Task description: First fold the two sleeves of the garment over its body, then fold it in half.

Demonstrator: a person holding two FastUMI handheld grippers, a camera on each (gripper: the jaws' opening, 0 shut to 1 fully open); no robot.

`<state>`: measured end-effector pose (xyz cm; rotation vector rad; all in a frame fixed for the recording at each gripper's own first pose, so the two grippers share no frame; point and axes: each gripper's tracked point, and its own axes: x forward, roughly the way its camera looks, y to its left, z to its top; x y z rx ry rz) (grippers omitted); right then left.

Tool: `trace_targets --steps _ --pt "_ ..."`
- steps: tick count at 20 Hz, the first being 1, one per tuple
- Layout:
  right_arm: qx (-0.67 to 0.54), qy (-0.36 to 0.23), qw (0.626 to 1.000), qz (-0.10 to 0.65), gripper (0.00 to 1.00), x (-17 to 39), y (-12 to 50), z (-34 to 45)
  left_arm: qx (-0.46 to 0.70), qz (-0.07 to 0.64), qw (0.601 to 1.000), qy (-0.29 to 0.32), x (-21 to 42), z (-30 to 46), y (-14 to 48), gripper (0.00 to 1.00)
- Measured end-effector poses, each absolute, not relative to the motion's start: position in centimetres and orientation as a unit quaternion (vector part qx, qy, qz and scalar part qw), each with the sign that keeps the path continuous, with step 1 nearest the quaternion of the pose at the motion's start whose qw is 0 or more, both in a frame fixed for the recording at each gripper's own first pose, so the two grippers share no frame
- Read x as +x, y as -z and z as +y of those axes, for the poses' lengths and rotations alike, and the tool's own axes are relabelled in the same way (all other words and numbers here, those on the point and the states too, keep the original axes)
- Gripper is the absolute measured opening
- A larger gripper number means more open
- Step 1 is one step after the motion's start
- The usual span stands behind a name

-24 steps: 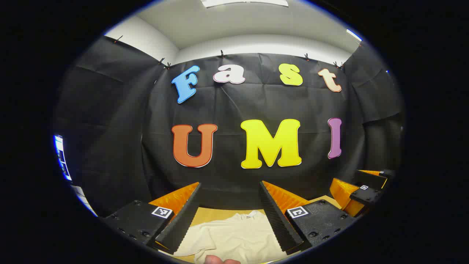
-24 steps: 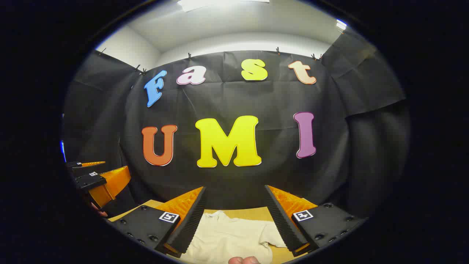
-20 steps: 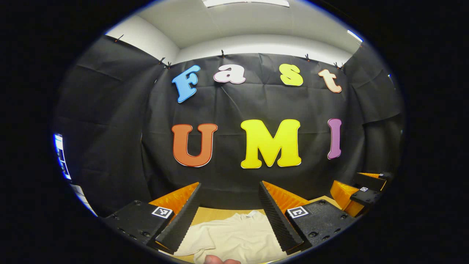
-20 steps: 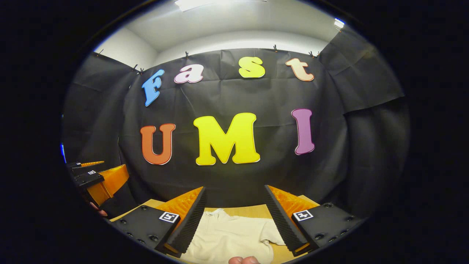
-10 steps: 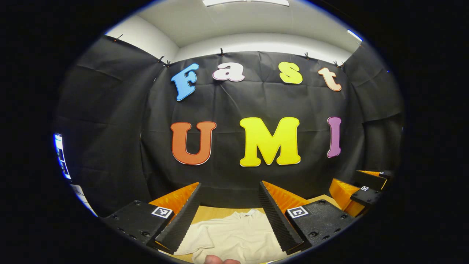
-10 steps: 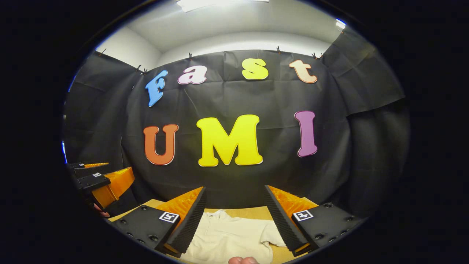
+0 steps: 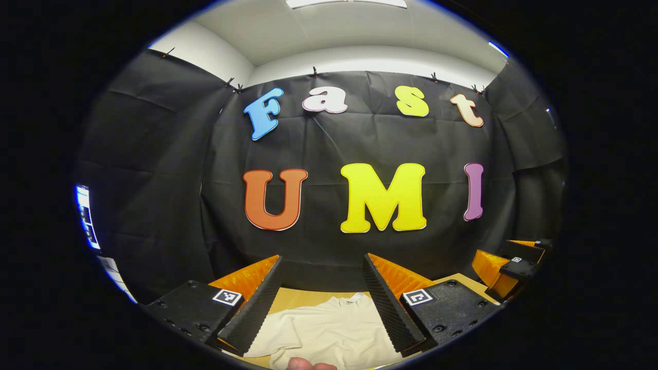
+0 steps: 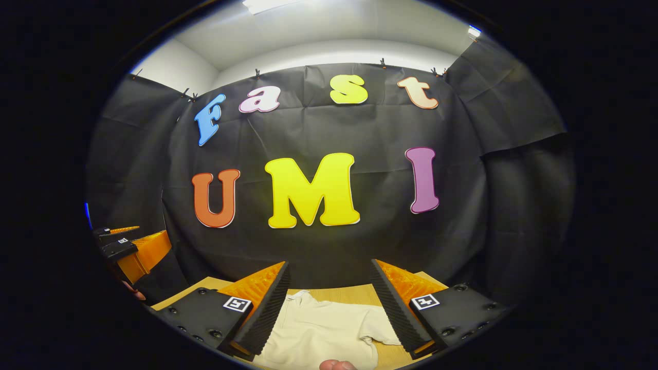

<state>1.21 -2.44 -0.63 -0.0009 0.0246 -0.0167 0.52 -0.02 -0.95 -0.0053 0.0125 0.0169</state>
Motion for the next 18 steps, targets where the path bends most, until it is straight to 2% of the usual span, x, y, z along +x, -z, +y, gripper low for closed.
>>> trace_targets --steps 3,4,7,10,11,12,18 --pt "-0.020 0.015 1.000 0.015 0.96 1.5 0.8 -3.7 0.004 0.008 1.000 -0.003 0.6 -0.5 1.6 0.98" --pt "-0.021 0.017 0.999 0.019 0.94 1.5 1.1 -4.2 0.006 0.013 1.000 -0.002 0.8 -0.7 1.9 0.98" --pt "-0.012 0.024 0.999 0.032 0.96 1.8 1.6 -6.1 0.008 0.025 1.000 0.007 0.9 -1.5 3.1 0.98" --pt "-0.023 0.047 0.998 0.045 0.96 1.7 2.4 -9.7 0.008 0.046 0.999 0.021 0.7 -2.7 4.6 0.98" --pt "-0.026 0.052 0.997 0.050 0.94 1.6 2.4 -10.8 0.007 0.050 0.998 0.025 0.6 -3.1 5.1 0.98" --pt "-0.029 0.059 0.996 0.055 0.96 1.6 2.8 -12.1 0.007 0.052 0.998 0.030 0.5 -3.6 5.5 0.98" --pt "-0.059 0.087 0.989 0.106 0.96 -0.3 4.9 -20.7 0.015 0.082 0.995 0.048 -0.3 -5.8 8.5 0.98"
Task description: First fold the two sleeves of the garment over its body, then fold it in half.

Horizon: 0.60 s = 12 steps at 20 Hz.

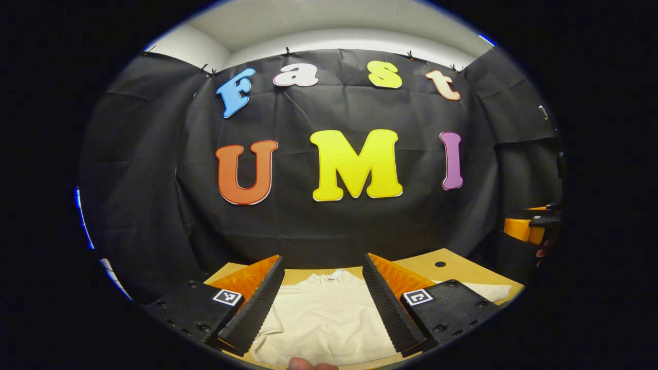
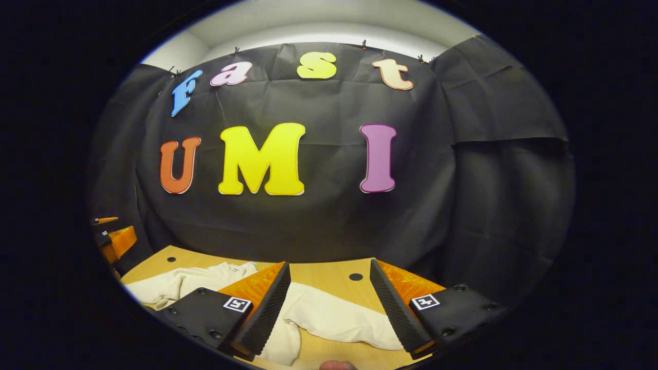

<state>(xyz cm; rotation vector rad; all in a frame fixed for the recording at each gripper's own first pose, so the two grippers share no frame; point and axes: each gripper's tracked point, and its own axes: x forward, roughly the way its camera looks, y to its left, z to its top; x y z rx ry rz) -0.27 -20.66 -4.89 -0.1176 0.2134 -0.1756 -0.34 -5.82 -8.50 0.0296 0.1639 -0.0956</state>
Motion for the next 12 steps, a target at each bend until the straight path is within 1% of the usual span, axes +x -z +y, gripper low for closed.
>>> trace_targets --steps 3,9,10,11,12 --pt "-0.062 0.108 0.980 0.155 0.96 -1.8 7.6 -25.5 0.013 0.097 0.994 0.047 -0.5 -6.8 9.4 0.97" --pt "-0.043 0.142 0.955 0.256 0.96 -4.3 15.3 -33.3 0.025 0.116 0.992 0.049 -0.7 -8.3 10.8 0.98" --pt "-0.041 0.140 0.952 0.269 0.96 -4.7 16.6 -34.2 0.027 0.119 0.991 0.047 -0.7 -8.5 10.9 0.98" --pt "-0.042 0.132 0.948 0.288 0.94 -5.0 18.0 -34.8 0.029 0.120 0.991 0.046 -0.8 -8.7 11.0 0.98" --pt "-0.048 0.123 0.942 0.308 0.97 -5.3 19.7 -35.3 0.029 0.123 0.991 0.044 -0.8 -8.9 11.1 0.98"
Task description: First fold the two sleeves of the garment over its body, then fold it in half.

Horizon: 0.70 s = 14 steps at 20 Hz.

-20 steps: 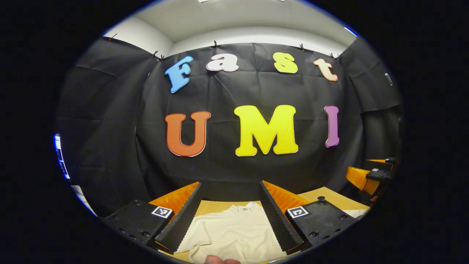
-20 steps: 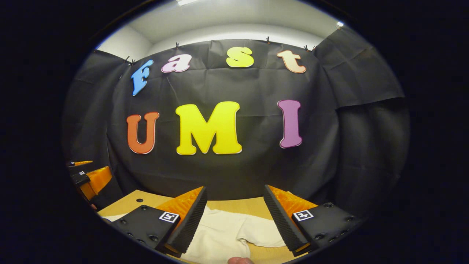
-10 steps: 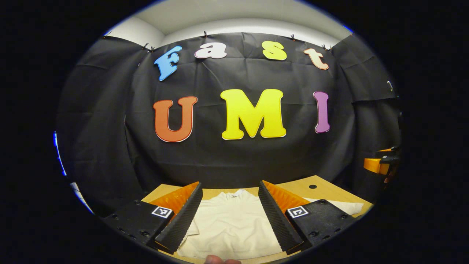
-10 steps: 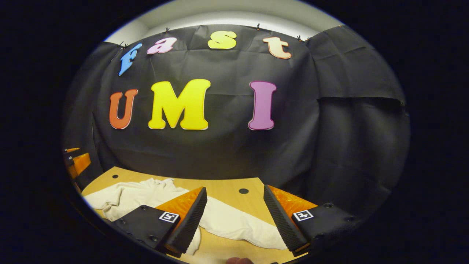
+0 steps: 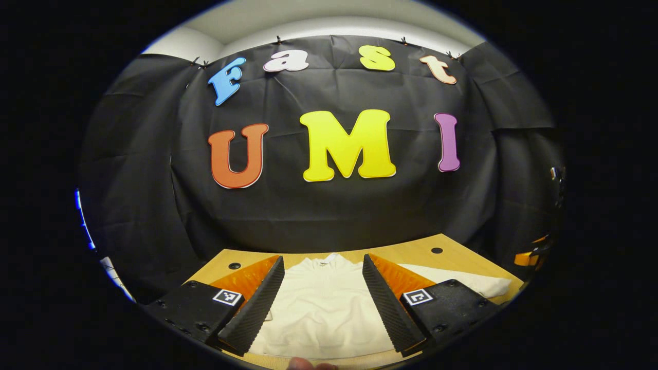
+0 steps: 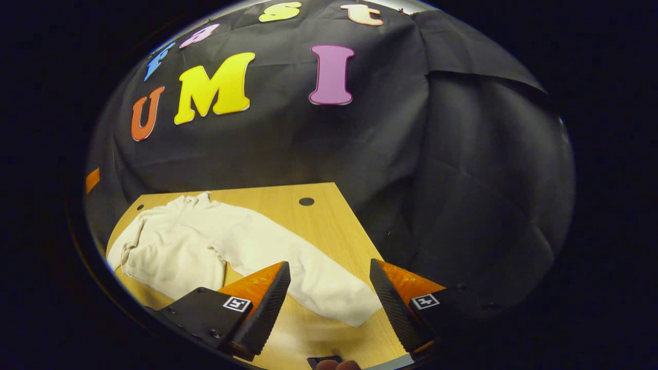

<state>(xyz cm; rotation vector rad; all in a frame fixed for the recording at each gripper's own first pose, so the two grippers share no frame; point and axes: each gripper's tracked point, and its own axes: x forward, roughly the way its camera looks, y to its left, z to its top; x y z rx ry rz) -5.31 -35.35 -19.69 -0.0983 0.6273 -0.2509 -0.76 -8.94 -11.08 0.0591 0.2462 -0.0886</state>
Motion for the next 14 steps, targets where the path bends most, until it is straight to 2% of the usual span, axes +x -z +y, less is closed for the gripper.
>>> trace_targets --steps 4,9,13,14 --pt "-0.050 0.107 0.917 0.381 0.94 -6.9 24.5 -39.0 0.034 0.133 0.990 0.033 -1.2 -9.6 11.8 0.98" --pt "-0.032 0.101 0.886 0.451 0.97 -7.6 29.5 -41.8 0.043 0.150 0.988 0.017 -2.3 -10.6 12.9 0.98" --pt "-0.036 0.091 0.867 0.488 0.97 -8.4 32.1 -42.4 0.055 0.160 0.985 0.010 -3.1 -11.4 13.3 0.98" --pt "-0.042 0.087 0.865 0.492 0.94 -8.3 32.3 -42.7 0.056 0.162 0.985 0.009 -3.2 -11.7 13.5 1.00"
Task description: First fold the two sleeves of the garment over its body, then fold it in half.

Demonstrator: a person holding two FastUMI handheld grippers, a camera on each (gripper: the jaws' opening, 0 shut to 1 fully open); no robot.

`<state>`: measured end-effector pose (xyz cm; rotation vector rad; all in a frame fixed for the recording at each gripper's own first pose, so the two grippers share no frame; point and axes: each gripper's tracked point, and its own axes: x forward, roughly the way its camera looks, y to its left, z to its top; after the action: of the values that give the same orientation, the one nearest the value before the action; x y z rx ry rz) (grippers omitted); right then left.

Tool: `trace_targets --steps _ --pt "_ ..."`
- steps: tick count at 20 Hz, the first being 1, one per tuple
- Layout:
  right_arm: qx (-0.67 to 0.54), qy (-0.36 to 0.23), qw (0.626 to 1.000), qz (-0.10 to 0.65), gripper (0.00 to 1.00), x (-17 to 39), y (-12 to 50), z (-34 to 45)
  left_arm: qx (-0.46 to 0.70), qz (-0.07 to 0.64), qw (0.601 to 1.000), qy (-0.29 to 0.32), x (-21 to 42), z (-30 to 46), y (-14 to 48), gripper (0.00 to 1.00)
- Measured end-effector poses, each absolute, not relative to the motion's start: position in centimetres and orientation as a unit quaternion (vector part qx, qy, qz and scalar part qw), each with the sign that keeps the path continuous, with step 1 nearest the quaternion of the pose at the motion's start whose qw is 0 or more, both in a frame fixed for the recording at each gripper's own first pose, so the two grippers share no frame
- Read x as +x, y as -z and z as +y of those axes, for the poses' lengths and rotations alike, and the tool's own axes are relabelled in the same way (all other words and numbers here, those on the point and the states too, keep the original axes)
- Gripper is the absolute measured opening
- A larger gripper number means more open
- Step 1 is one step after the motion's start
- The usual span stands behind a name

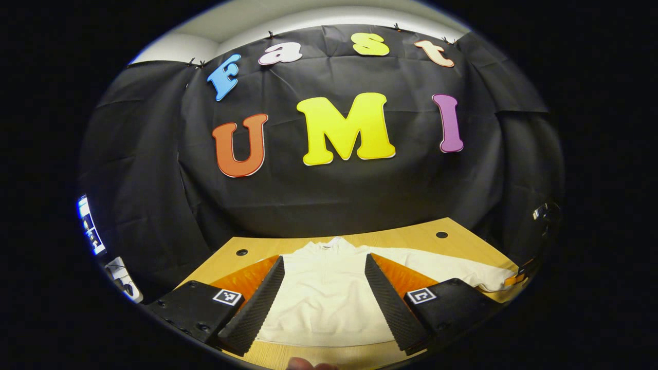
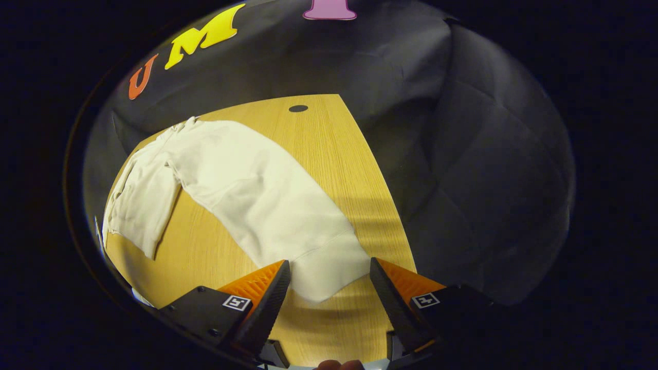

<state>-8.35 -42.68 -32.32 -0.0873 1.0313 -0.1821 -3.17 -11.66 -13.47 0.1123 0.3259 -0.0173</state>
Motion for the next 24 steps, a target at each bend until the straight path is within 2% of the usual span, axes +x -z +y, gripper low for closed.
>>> trace_targets --steps 1,9,10,12,13,14,16,17,18,24 --pt "-0.043 0.085 0.863 0.496 0.97 -8.3 32.7 -42.9 0.056 0.165 0.985 0.008 -3.3 -11.9 13.8 1.00" --pt "-0.010 0.076 0.852 0.517 0.95 -8.0 34.1 -43.0 0.059 0.164 0.985 0.009 -3.2 -12.3 13.7 1.00" --pt "-0.008 0.078 0.853 0.515 0.90 -7.9 34.1 -42.8 0.060 0.166 0.984 0.007 -3.1 -12.2 13.7 1.00" --pt "0.000 0.073 0.858 0.508 0.69 -7.5 34.0 -42.9 0.062 0.167 0.984 0.000 -3.2 -11.5 13.6 1.00" --pt "0.012 0.065 0.860 0.506 0.63 -7.5 34.0 -42.6 0.062 0.165 0.984 -0.001 -3.2 -11.2 13.5 1.00" --pt "0.025 0.068 0.859 0.507 0.38 -7.6 33.8 -42.4 0.061 0.164 0.985 -0.002 -3.2 -11.0 13.5 1.00" --pt "0.048 0.082 0.853 0.513 0.10 -7.4 34.1 -42.5 0.061 0.163 0.985 -0.003 -3.2 -10.6 13.3 1.00" --pt "0.051 0.089 0.852 0.513 0.10 -7.4 33.8 -42.4 0.060 0.162 0.985 -0.003 -3.2 -10.3 13.2 1.00" --pt "0.049 0.098 0.850 0.515 0.01 -7.3 34.0 -42.6 0.061 0.161 0.985 -0.004 -3.3 -10.1 13.1 1.00" --pt "0.026 0.116 0.874 0.471 0.01 -6.2 29.1 -41.8 0.050 0.155 0.987 -0.004 -3.3 -8.6 12.7 1.00"
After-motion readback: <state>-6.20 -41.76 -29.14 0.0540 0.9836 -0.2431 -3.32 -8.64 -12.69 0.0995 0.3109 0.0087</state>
